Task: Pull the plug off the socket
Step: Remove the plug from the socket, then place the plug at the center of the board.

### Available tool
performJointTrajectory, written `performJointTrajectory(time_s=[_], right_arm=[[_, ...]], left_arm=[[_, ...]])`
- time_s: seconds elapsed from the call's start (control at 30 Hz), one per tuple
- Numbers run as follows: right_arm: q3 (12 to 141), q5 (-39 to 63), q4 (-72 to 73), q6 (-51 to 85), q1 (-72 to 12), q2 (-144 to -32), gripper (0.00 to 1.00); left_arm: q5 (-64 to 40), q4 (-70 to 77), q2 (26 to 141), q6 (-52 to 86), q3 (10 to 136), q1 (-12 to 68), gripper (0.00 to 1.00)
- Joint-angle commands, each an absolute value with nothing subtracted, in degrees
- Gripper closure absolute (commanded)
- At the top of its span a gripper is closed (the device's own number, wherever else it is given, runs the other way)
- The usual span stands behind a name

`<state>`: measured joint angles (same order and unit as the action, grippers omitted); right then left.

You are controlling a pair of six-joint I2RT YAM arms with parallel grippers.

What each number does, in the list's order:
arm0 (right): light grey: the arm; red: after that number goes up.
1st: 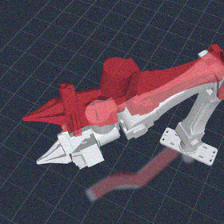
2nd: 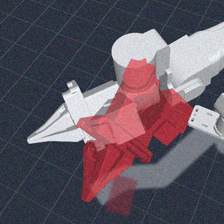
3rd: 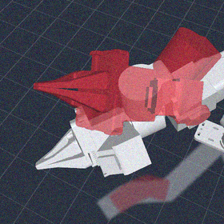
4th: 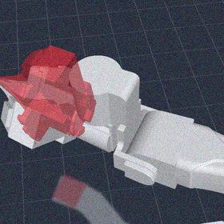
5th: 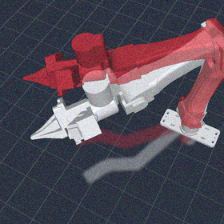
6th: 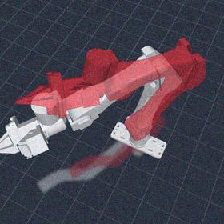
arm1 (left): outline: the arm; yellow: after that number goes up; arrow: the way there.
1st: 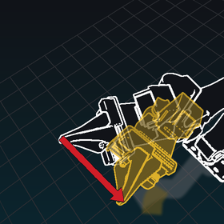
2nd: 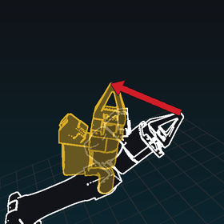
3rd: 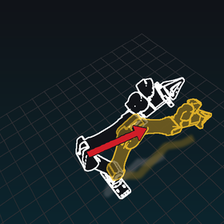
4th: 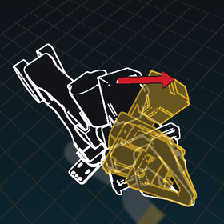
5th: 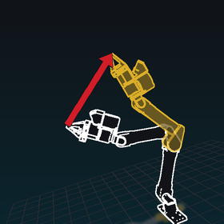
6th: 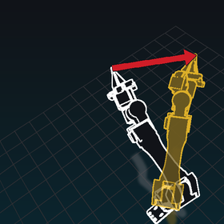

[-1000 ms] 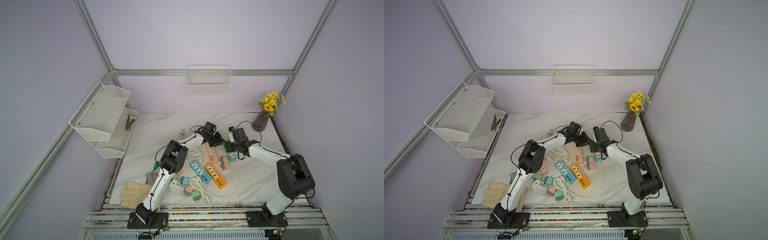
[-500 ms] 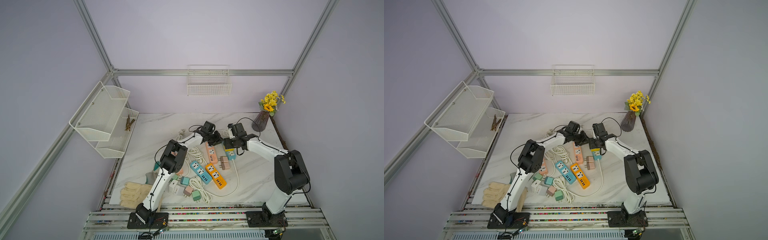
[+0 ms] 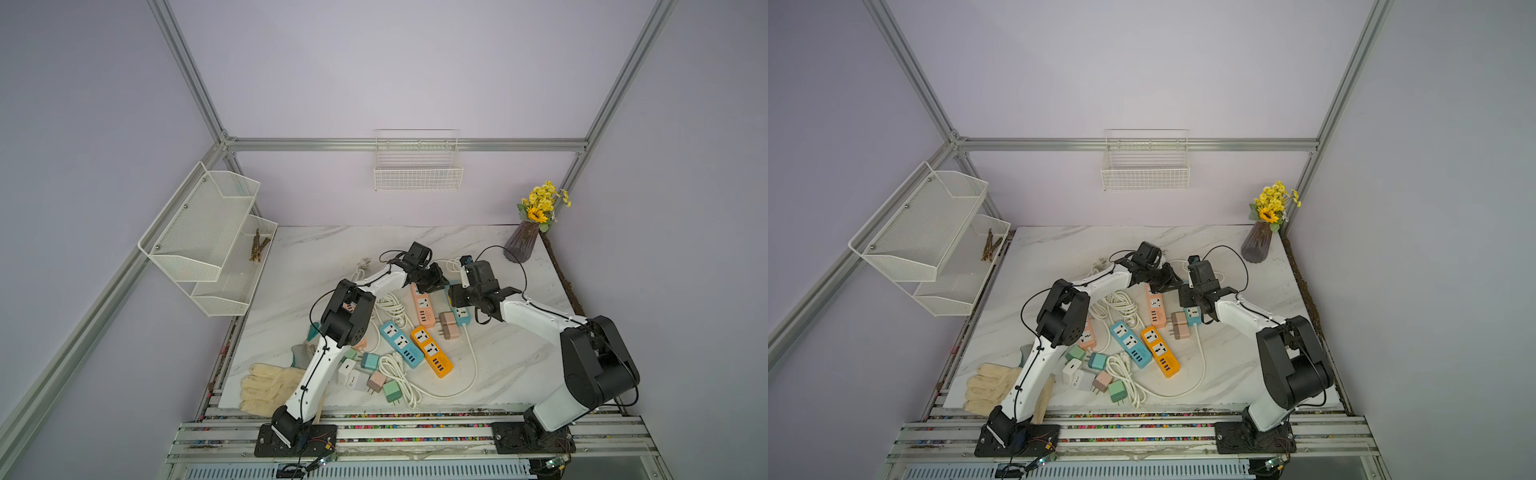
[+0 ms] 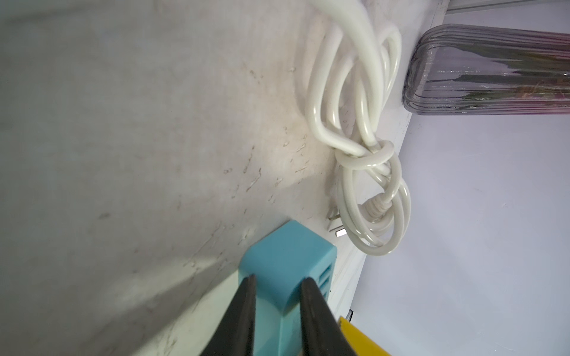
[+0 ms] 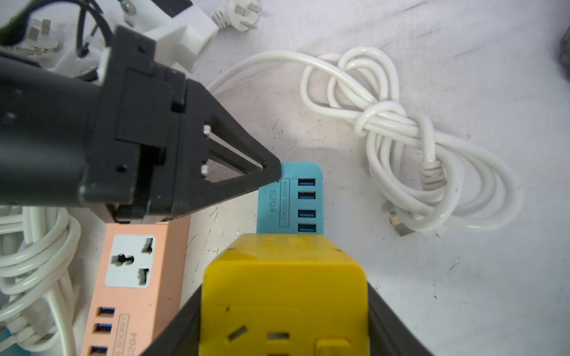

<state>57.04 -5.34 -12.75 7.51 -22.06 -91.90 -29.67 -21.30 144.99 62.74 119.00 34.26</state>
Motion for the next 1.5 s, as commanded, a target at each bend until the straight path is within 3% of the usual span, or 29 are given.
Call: performJointTrajectory(time_s=[0.0, 0.17, 0.3, 0.53, 0.83, 1.03, 1.13, 1.3, 1.47], right_arm=[[66.16, -5.36, -16.16, 4.15, -25.33, -91.31, 0.86], [71.55, -13.37, -21.52, 2.60, -25.22, -92.00, 0.85], [67.99, -12.90, -20.16, 2.67, -25.09, -89.91, 0.85], [58.85, -4.23, -14.23, 6.36, -21.70, -85.21, 0.85], [47.97, 12.51, -1.76, 13.63, -15.32, -73.64, 0.85], [34.14, 31.84, 20.40, 28.12, -9.23, -62.79, 0.85], [27.15, 38.71, 34.29, 38.75, -6.85, -60.65, 0.85], [22.74, 48.27, 47.83, 51.18, -5.47, -63.92, 0.84], [22.34, 51.68, 53.99, 55.85, -5.51, -70.49, 0.84]], left_arm=[[-22.94, -26.93, 150.25, 61.28, 118.01, 34.19, 0.73], [-22.69, -26.96, 149.44, 60.48, 117.81, 34.19, 0.73], [-22.84, -26.76, 149.37, 60.04, 118.59, 34.10, 0.73], [-23.58, -26.69, 147.11, 56.41, 120.57, 33.69, 0.72], [-21.10, -22.75, 133.41, 47.69, 113.47, 31.69, 0.69], [-20.62, -4.35, 114.56, 37.85, 89.77, 31.20, 0.63], [-18.45, 7.35, 102.83, 33.26, 74.19, 31.20, 0.50], [-12.61, 17.69, 85.16, 26.09, 54.06, 31.12, 0.34], [-5.89, 23.85, 68.79, 23.69, 38.56, 30.62, 0.21]])
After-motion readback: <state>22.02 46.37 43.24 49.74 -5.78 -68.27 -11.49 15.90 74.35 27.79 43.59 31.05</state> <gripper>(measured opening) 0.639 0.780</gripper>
